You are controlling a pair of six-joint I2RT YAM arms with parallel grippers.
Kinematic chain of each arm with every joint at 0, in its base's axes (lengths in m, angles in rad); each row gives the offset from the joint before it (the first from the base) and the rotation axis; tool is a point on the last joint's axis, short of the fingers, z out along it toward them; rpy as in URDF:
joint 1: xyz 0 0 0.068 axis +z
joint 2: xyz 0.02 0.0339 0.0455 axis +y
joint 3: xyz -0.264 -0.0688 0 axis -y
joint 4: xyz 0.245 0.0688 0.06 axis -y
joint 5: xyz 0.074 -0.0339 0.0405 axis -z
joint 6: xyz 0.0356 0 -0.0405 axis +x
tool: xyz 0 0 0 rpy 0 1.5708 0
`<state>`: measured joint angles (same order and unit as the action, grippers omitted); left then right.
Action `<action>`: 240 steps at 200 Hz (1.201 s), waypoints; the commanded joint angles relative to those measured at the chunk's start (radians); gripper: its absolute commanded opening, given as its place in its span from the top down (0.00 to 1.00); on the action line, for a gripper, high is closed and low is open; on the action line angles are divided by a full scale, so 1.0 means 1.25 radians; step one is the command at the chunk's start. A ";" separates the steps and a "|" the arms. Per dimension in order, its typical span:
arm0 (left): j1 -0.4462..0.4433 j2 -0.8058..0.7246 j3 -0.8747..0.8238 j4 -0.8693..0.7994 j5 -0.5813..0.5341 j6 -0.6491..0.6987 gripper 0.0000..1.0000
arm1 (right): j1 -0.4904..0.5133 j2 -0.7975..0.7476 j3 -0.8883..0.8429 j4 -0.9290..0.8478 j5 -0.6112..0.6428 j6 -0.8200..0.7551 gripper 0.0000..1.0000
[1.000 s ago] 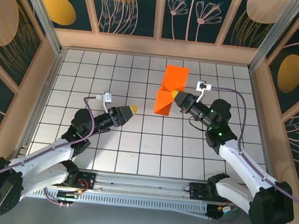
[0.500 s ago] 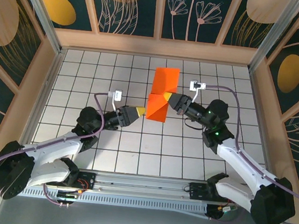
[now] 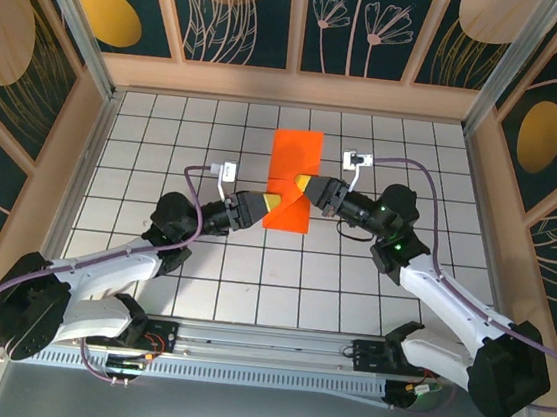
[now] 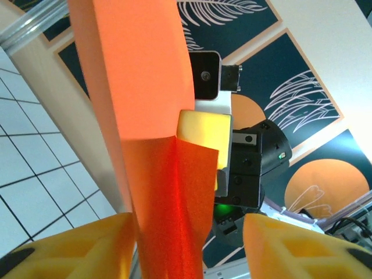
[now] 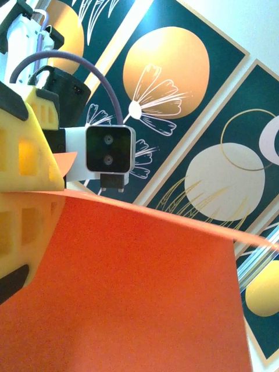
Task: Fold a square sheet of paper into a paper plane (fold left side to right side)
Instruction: Turn over the paper at the center of the table.
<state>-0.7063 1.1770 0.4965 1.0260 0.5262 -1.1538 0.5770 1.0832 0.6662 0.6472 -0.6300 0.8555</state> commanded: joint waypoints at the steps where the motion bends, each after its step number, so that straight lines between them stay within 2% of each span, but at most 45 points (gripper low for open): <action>1: -0.002 -0.006 0.012 -0.006 -0.019 0.011 0.60 | 0.004 -0.015 0.010 0.019 -0.003 0.000 0.90; 29: -0.001 -0.013 0.009 -0.034 -0.029 0.020 0.74 | 0.002 -0.026 0.011 -0.016 0.006 -0.023 0.82; 65: -0.001 -0.057 0.014 -0.147 -0.054 0.065 0.92 | -0.004 -0.067 0.022 -0.147 0.063 -0.102 0.70; 83: -0.001 -0.084 0.024 -0.240 -0.069 0.112 0.97 | -0.005 -0.091 0.041 -0.271 0.135 -0.166 0.65; 99: -0.002 -0.108 0.053 -0.380 -0.098 0.179 0.99 | -0.005 -0.104 0.071 -0.411 0.235 -0.218 0.61; 129: -0.002 -0.097 0.180 -0.762 -0.201 0.363 1.00 | -0.007 -0.106 0.140 -0.654 0.454 -0.282 0.51; 165: -0.008 -0.036 0.283 -0.988 -0.310 0.454 1.00 | -0.012 -0.111 0.143 -0.793 0.658 -0.298 0.37; 206: -0.059 0.055 0.409 -1.192 -0.511 0.484 1.00 | -0.020 -0.129 0.073 -0.796 0.727 -0.288 0.13; 230: -0.128 0.127 0.509 -1.337 -0.679 0.460 1.00 | -0.058 -0.128 0.031 -0.777 0.731 -0.288 0.01; 240: -0.163 0.167 0.554 -1.407 -0.744 0.442 1.00 | -0.065 -0.128 0.014 -0.765 0.732 -0.286 0.01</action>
<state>-0.8356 1.3144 1.0615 -0.4595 -0.1429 -0.5941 0.5205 0.9363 0.7334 -0.3122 0.2169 0.5003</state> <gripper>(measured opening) 0.043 0.982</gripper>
